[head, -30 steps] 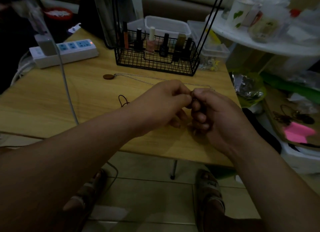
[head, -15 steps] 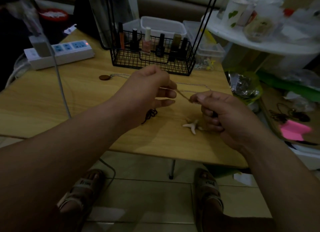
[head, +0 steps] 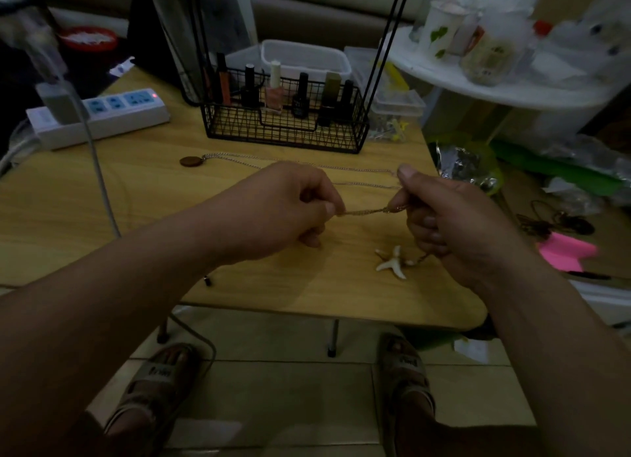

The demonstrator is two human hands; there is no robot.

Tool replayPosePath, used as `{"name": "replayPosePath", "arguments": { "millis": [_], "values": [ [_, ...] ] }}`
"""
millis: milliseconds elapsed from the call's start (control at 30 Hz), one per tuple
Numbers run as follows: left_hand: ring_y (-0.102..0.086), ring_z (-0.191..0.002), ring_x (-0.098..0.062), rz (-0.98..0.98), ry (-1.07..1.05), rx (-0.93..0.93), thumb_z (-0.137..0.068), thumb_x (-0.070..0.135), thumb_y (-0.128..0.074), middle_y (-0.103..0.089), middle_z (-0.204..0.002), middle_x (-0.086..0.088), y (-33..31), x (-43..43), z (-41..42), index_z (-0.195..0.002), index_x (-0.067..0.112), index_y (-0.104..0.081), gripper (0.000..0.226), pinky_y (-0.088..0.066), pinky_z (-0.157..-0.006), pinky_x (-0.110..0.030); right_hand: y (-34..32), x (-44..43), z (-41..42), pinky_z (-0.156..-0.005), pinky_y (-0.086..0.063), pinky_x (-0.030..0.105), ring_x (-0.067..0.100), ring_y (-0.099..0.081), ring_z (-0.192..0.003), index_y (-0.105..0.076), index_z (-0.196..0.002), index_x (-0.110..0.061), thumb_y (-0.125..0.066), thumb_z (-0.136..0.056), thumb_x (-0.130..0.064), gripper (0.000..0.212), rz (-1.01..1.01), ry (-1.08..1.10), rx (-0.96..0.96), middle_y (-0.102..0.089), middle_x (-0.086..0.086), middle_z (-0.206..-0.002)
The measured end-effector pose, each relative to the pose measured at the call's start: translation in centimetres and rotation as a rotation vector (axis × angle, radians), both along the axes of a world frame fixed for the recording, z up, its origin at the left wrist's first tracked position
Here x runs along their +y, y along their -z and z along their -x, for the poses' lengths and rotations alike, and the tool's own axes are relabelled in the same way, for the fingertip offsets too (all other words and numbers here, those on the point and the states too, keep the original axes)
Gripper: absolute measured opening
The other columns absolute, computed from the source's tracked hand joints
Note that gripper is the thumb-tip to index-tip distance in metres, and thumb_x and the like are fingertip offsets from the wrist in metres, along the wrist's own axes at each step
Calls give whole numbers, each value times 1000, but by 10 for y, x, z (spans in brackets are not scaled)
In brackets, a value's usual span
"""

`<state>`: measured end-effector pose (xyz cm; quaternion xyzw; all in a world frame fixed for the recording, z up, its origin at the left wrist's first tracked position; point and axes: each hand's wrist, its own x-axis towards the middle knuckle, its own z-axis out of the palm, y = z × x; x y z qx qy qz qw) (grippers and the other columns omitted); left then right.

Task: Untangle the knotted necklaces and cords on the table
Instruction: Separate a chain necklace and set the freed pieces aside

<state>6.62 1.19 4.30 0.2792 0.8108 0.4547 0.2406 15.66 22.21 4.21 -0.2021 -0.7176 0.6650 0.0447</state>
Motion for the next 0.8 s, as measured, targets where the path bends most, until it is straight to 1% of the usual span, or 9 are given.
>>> {"name": "replayPosePath", "arguments": {
  "millis": [67, 167, 233, 333, 467, 567, 667, 733, 800],
  "values": [
    [-75, -75, -9, -32, -26, -63, -103, 17, -63, -76, -91, -6, 1, 0, 0, -101, 17, -70, 8, -54, -60, -15, -1, 1, 0, -40, -19, 20, 9, -24, -42, -71, -70, -17, -59, -101, -43, 42, -5, 3, 3, -29, -6, -50],
    [-77, -83, -17, -188, -76, -231, -103, 10, -61, -73, -95, -14, 2, 0, 3, -102, 6, -66, 6, -61, -71, -26, -2, 5, -1, -38, -20, 19, 9, -23, -42, -71, -78, -14, -57, -102, -43, 40, -6, -5, -14, -29, -5, -51],
    [-75, -86, -20, -281, -89, -328, -103, 6, -59, -70, -94, -13, 2, 0, 5, -105, 4, -65, 6, -62, -76, -30, -3, 7, -2, -39, -19, 19, 9, -23, -43, -72, -84, -13, -55, -103, -44, 40, -10, -34, -36, -28, -4, -53],
    [-73, -94, -22, -413, -86, -468, -103, 2, -56, -68, -94, -12, 2, 2, 7, -115, 6, -65, 16, -63, -86, -38, -4, 9, -5, -39, -20, 20, 8, -23, -44, -75, -93, -10, -54, -103, -46, 43, -51, -85, -87, -29, -4, -55],
    [-71, -101, -26, -575, -47, -630, -104, 0, -48, -65, -87, -8, -1, 3, 6, -125, 5, -62, 26, -59, -99, -45, -4, 10, -7, -40, -26, 18, 7, -26, -46, -81, -94, -16, -54, -101, -50, 45, -134, -165, -142, -30, -5, -58],
    [-70, -90, -24, -647, -33, -735, -104, 4, -47, -61, -82, -5, -2, 3, 5, -124, 6, -62, 25, -58, -99, -46, -5, 11, -8, -42, -25, 18, 8, -26, -48, -81, -93, -17, -55, -100, -47, 41, -83, -218, -117, -29, -4, -59],
    [-58, -71, -14, -669, -13, -789, -102, 9, -51, -54, -77, 0, -1, 4, 2, -122, 8, -62, 23, -58, -100, -45, -7, 13, -9, -44, -17, 22, 10, -23, -50, -81, -88, -16, -60, -93, -39, 32, 56, -268, -70, -28, -3, -58],
    [-48, -63, -10, -616, 27, -720, -100, 10, -54, -50, -75, 3, 0, 5, 0, -122, 9, -62, 24, -61, -90, -37, -7, 14, -10, -45, -15, 23, 10, -23, -49, -80, -87, -14, -65, -91, -31, 22, 78, -329, -22, -28, -3, -57],
    [-45, -62, -10, -482, 71, -562, -98, 8, -60, -48, -72, 3, 1, 5, -1, -123, 9, -62, 25, -59, -81, -30, -8, 15, -11, -45, -14, 26, 10, -24, -48, -79, -86, -14, -69, -87, -20, 11, 27, -382, 14, -31, 0, -56]
  ]
}}
